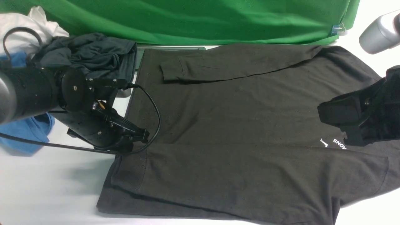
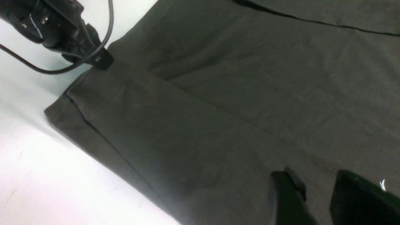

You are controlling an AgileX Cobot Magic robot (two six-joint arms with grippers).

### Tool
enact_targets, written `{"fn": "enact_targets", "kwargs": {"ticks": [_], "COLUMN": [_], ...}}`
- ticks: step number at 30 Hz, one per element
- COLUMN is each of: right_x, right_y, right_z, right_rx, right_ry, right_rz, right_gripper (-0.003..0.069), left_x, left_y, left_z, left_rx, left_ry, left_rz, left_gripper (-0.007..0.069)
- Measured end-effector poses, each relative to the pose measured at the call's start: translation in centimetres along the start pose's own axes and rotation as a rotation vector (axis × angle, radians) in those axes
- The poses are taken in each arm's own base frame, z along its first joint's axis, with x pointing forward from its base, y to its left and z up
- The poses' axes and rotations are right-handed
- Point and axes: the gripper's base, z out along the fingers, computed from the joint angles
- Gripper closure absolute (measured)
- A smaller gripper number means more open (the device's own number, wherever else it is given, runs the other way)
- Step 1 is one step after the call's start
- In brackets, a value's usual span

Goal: Fold a long-sleeved shirt on a white desktop.
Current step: 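Grasp the left edge of the dark T-shirt lying flat on the table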

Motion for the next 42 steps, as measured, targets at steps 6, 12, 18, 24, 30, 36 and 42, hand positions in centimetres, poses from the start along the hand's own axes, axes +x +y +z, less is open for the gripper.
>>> {"fn": "enact_targets", "kwargs": {"ticks": [6, 12, 18, 24, 30, 36, 42], "right_x": [0.0, 0.0, 0.0, 0.0, 0.0, 0.0, 0.0], "right_y": [0.0, 0.0, 0.0, 0.0, 0.0, 0.0, 0.0], "right_z": [0.0, 0.0, 0.0, 0.0, 0.0, 0.0, 0.0], "right_rx": [0.000, 0.000, 0.000, 0.000, 0.000, 0.000, 0.000], "right_ry": [0.000, -0.001, -0.001, -0.001, -0.001, 0.000, 0.000], "right_rz": [0.000, 0.000, 0.000, 0.000, 0.001, 0.000, -0.003], "right_gripper": [0.0417, 0.0417, 0.0417, 0.0417, 0.0417, 0.0417, 0.0417], "left_x": [-0.1, 0.1, 0.4, 1.4, 1.9, 0.5, 0.5], "left_y": [0.0, -0.1, -0.1, -0.2, -0.1, 0.0, 0.0], "left_z": [0.0, -0.1, -0.1, -0.2, 0.3, 0.4, 0.4], "left_rx": [0.004, 0.004, 0.009, 0.016, 0.014, 0.011, 0.009], "left_ry": [0.000, 0.017, 0.055, 0.156, 0.155, -0.007, -0.010], "left_rz": [-0.023, -0.055, -0.050, -0.027, -0.039, -0.048, -0.045], "left_gripper": [0.0577, 0.0522, 0.0349, 0.0228, 0.0207, 0.0205, 0.0232]}}
